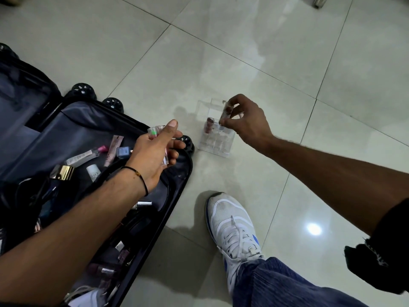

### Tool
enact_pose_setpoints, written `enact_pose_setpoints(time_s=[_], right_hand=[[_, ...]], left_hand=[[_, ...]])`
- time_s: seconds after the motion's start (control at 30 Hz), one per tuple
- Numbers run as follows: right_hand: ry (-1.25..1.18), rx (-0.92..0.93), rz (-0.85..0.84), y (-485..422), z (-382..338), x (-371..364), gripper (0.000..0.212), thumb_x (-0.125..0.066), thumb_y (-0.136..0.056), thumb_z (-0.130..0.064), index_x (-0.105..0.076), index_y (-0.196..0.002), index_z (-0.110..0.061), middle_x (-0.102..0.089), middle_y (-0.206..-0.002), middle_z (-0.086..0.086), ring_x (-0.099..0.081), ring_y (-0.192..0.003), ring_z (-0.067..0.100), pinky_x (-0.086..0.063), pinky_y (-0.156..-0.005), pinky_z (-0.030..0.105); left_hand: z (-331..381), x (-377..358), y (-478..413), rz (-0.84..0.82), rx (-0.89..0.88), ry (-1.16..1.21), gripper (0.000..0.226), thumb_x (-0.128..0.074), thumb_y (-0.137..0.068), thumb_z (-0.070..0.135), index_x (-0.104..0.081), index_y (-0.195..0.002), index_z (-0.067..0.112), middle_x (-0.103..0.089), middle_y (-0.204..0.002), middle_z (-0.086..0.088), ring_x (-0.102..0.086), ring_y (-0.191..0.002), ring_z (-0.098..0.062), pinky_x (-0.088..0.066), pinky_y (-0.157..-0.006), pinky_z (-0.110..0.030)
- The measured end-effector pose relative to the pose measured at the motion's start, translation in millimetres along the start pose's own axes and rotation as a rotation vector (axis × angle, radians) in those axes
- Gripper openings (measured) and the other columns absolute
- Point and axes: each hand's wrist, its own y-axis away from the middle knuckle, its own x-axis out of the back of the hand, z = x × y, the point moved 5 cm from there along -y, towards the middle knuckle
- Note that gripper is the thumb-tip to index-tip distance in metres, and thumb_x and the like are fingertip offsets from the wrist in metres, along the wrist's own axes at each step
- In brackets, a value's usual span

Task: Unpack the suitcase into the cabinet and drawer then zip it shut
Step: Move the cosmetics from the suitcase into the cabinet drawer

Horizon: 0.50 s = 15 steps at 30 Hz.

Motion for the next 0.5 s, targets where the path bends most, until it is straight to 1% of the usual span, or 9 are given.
enact_pose_setpoints(time_s=[0.03, 0.07, 0.17, 0.2, 0.33, 0.43, 0.5], right_hand=[[0.036, 0.016, 0.001, -1, 1, -3, 0.027, -0.076, -0.076, -0.021, -0.059, -0.097, -0.024, -0.069, -0.089, -0.007, -0.06, -0.071, 0.007, -0.041, -0.053, 0.019], [0.065, 0.028, 0.0, -2, 2, -7, 0.025, -0.075, -0.076, -0.022, -0.057, -0.093, -0.025, -0.069, -0.088, -0.007, -0.06, -0.074, 0.01, -0.042, -0.057, 0.022], [0.143, 0.049, -0.032, -6, 6, -17, 0.026, -0.073, -0.077, -0.021, -0.05, -0.086, -0.027, -0.068, -0.084, -0.009, -0.054, -0.07, 0.007, -0.042, -0.06, 0.028], [0.173, 0.06, -0.051, -6, 7, -20, 0.026, -0.073, -0.077, -0.021, -0.05, -0.086, -0.027, -0.068, -0.084, -0.01, -0.054, -0.07, 0.007, -0.043, -0.061, 0.03], [0.261, 0.069, -0.104, -7, 15, -27, 0.025, -0.073, -0.08, -0.02, -0.051, -0.091, -0.022, -0.068, -0.089, -0.01, -0.056, -0.079, 0.018, -0.043, -0.066, 0.035], [0.376, 0.07, -0.121, -8, 22, -30, 0.024, -0.072, -0.083, -0.023, -0.051, -0.093, -0.021, -0.065, -0.098, -0.005, -0.056, -0.08, 0.022, -0.043, -0.065, 0.035], [0.427, 0.084, -0.15, -8, 28, -32, 0.029, -0.075, -0.083, -0.028, -0.053, -0.101, -0.021, -0.062, -0.106, -0.002, -0.057, -0.084, 0.024, -0.046, -0.068, 0.036]], left_hand=[[0, 0, -1, 0.002, 0.002, 0.0, 0.046, -0.059, -0.095, 0.039, -0.062, -0.114, -0.003, -0.066, -0.071, -0.005, -0.049, -0.048, -0.01, -0.041, -0.046, -0.02], [-1, -1, -1, 0.006, 0.003, 0.0, 0.044, -0.059, -0.095, 0.038, -0.062, -0.113, -0.002, -0.067, -0.07, -0.005, -0.049, -0.048, -0.01, -0.041, -0.046, -0.02], [-1, -2, -3, 0.018, 0.003, 0.004, 0.039, -0.057, -0.097, 0.035, -0.061, -0.111, -0.001, -0.066, -0.067, -0.005, -0.049, -0.045, -0.009, -0.04, -0.044, -0.02], [-1, -2, -3, 0.022, 0.001, 0.004, 0.038, -0.057, -0.097, 0.034, -0.061, -0.11, -0.001, -0.066, -0.066, -0.005, -0.049, -0.044, -0.009, -0.04, -0.044, -0.02], [-1, 1, -5, 0.028, 0.001, 0.002, 0.037, -0.057, -0.098, 0.033, -0.061, -0.109, -0.001, -0.066, -0.067, -0.006, -0.049, -0.044, -0.009, -0.04, -0.043, -0.019], [-1, 2, -4, 0.028, -0.003, -0.001, 0.036, -0.057, -0.097, 0.033, -0.062, -0.108, -0.001, -0.066, -0.068, -0.006, -0.049, -0.045, -0.01, -0.041, -0.044, -0.019], [0, 1, -4, 0.022, -0.003, -0.007, 0.035, -0.057, -0.097, 0.033, -0.063, -0.107, 0.0, -0.066, -0.069, -0.006, -0.05, -0.046, -0.01, -0.041, -0.045, -0.019]])
